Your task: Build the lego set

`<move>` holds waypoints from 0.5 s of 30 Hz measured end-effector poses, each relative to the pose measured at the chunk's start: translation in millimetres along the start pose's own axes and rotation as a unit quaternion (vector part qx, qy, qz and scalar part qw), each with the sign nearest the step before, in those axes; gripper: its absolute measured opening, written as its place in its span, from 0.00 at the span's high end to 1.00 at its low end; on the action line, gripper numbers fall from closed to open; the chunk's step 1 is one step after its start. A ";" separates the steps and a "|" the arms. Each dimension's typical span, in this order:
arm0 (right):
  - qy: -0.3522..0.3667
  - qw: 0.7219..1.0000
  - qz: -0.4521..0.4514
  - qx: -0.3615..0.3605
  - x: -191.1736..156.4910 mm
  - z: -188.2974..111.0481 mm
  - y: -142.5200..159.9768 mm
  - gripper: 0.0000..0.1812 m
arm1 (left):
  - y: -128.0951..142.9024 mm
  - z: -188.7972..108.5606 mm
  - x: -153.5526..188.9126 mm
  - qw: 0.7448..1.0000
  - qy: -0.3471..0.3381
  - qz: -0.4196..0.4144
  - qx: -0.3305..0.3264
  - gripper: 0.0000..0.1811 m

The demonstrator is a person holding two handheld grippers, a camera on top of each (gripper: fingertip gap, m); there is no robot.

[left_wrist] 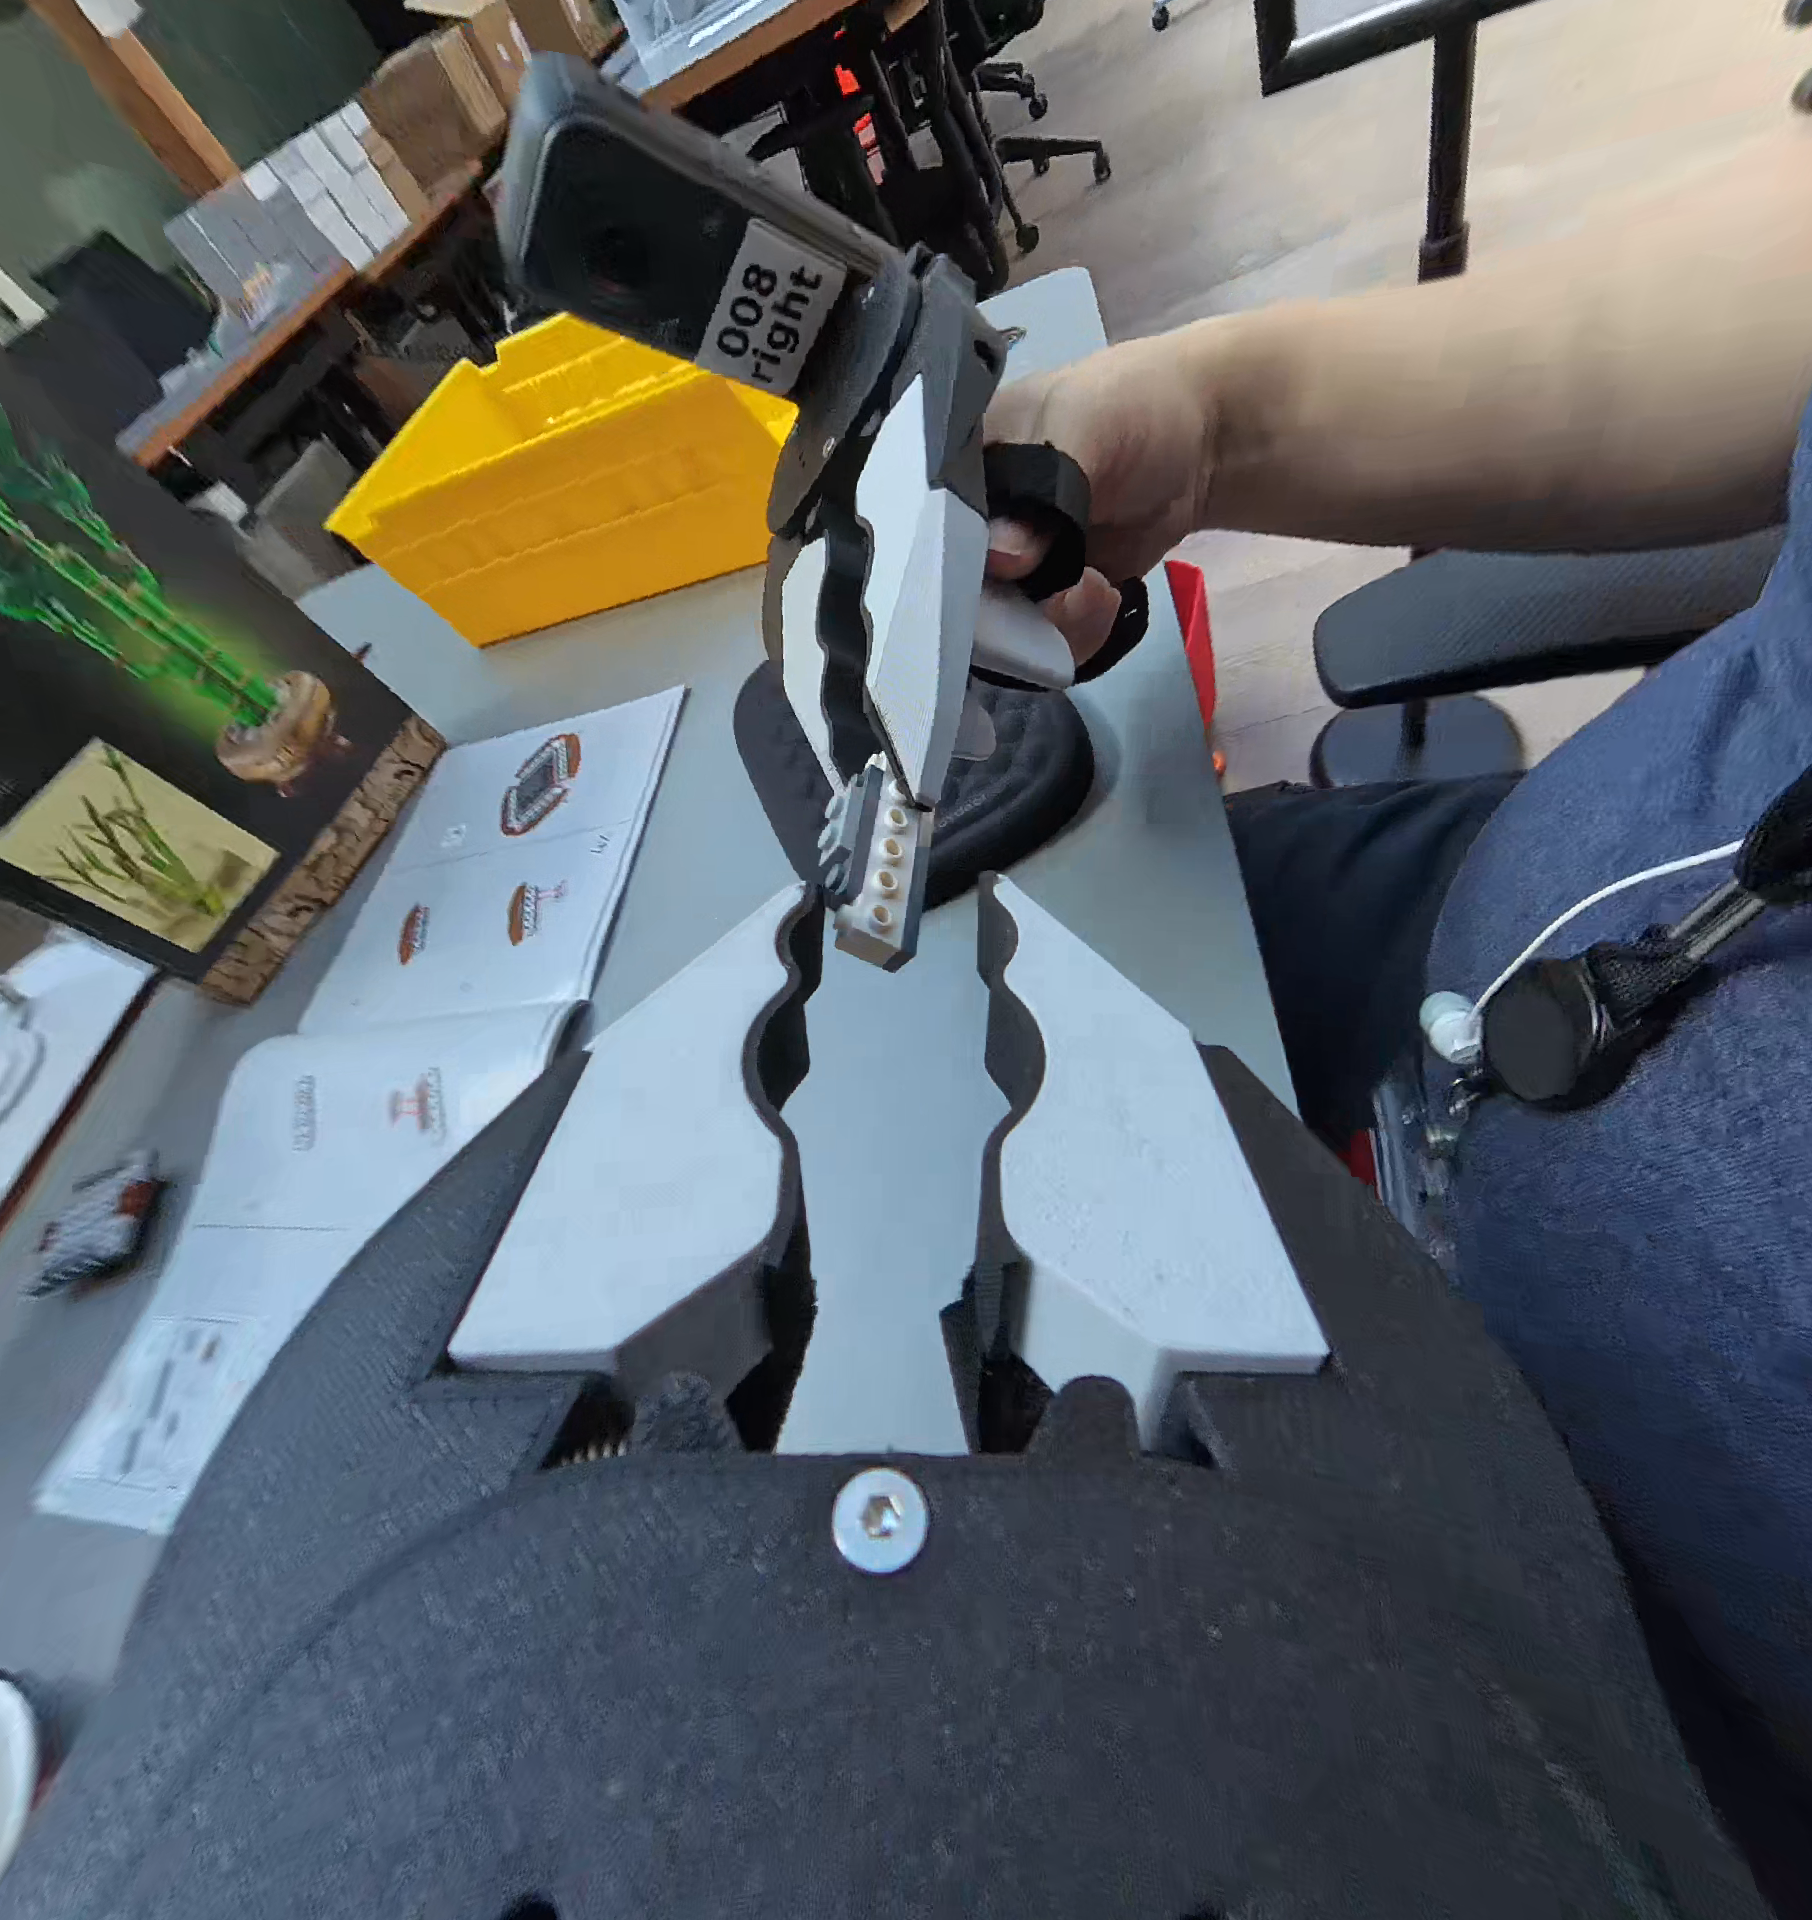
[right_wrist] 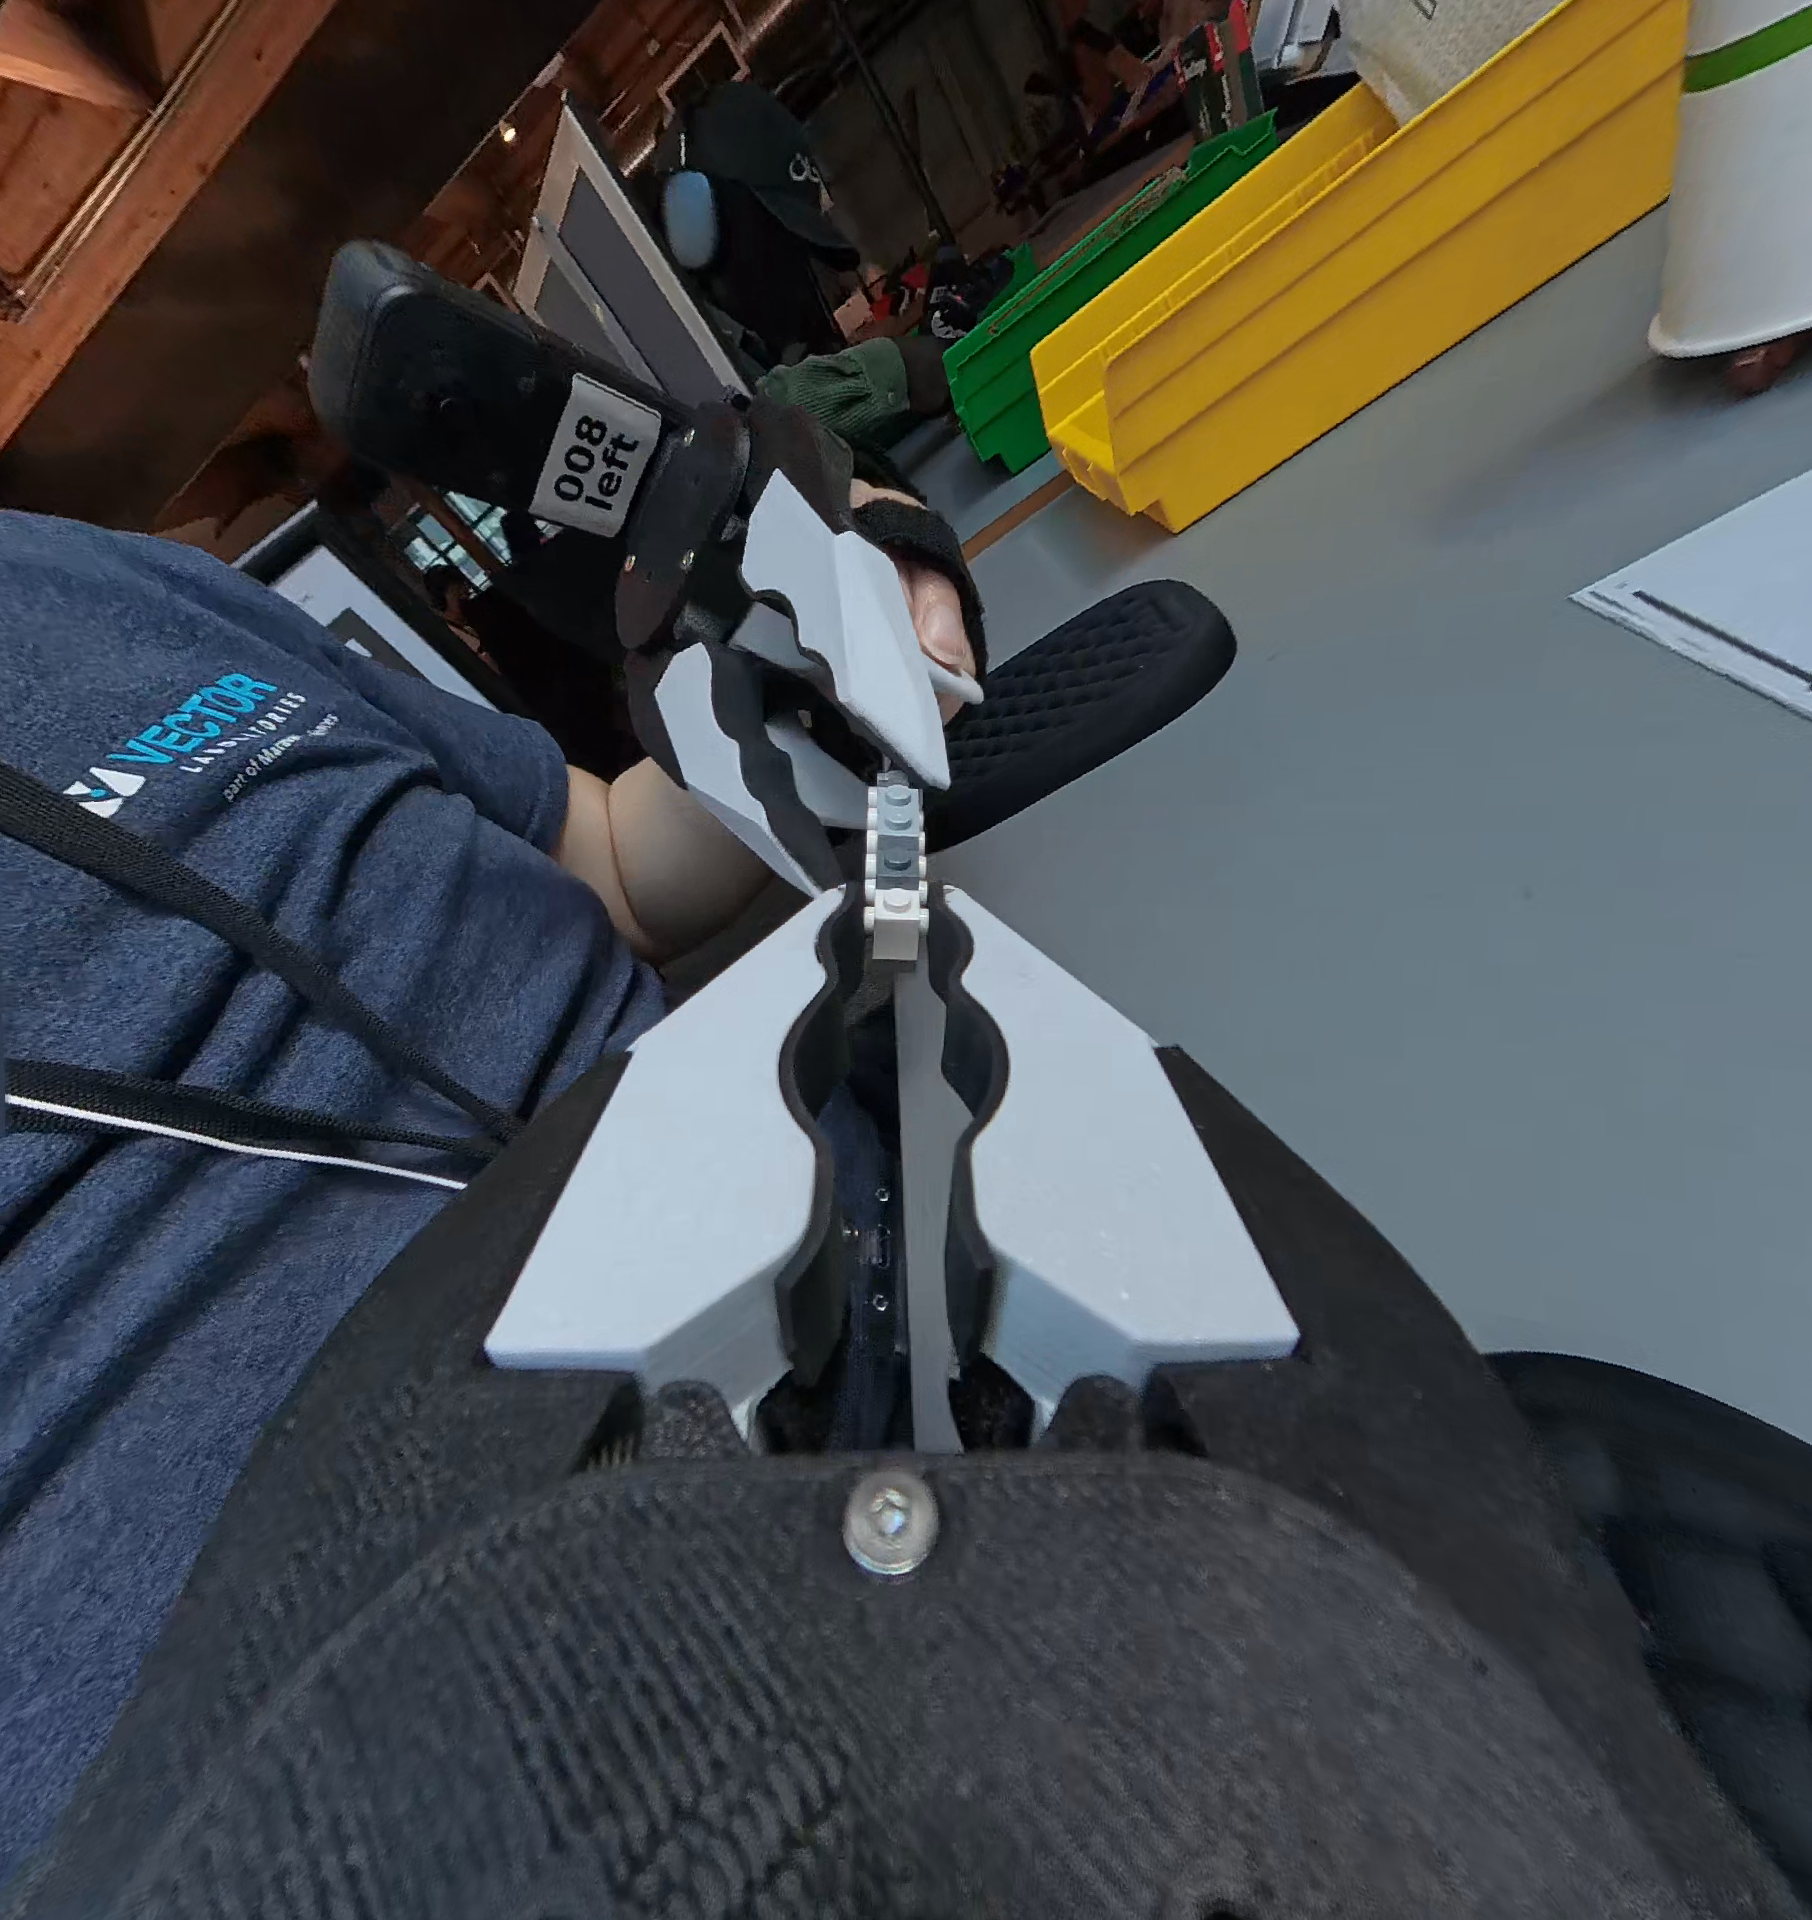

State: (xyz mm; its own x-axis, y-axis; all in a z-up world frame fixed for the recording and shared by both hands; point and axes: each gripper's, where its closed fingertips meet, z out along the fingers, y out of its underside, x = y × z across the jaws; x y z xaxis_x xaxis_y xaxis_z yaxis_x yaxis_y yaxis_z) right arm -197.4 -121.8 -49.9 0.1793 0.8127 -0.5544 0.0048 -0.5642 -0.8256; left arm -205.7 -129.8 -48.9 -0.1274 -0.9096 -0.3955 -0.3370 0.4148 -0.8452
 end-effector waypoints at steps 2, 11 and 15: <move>0.015 0.999 -0.033 0.015 6.4 -5.5 -0.1 0.95 | 5.8 4.3 -4.0 0.996 0.026 -0.087 0.000 0.81; 0.052 0.989 -0.141 -0.014 18.8 -15.4 7.7 0.94 | 12.6 27.1 -8.2 0.959 0.114 -0.260 -0.014 0.94; 0.043 0.985 -0.166 -0.016 18.4 -20.9 7.7 0.94 | 10.2 33.7 -7.7 0.958 0.132 -0.254 -0.013 0.93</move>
State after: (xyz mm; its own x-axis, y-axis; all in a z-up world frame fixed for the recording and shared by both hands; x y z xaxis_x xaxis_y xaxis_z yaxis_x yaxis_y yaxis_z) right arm -173.5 -114.2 -64.3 0.2452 0.9388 -0.2420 0.1071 -0.2743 -0.9557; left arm -176.7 -117.8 -66.5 -0.1711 -0.9703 0.1712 -0.4399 -0.0802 -0.8945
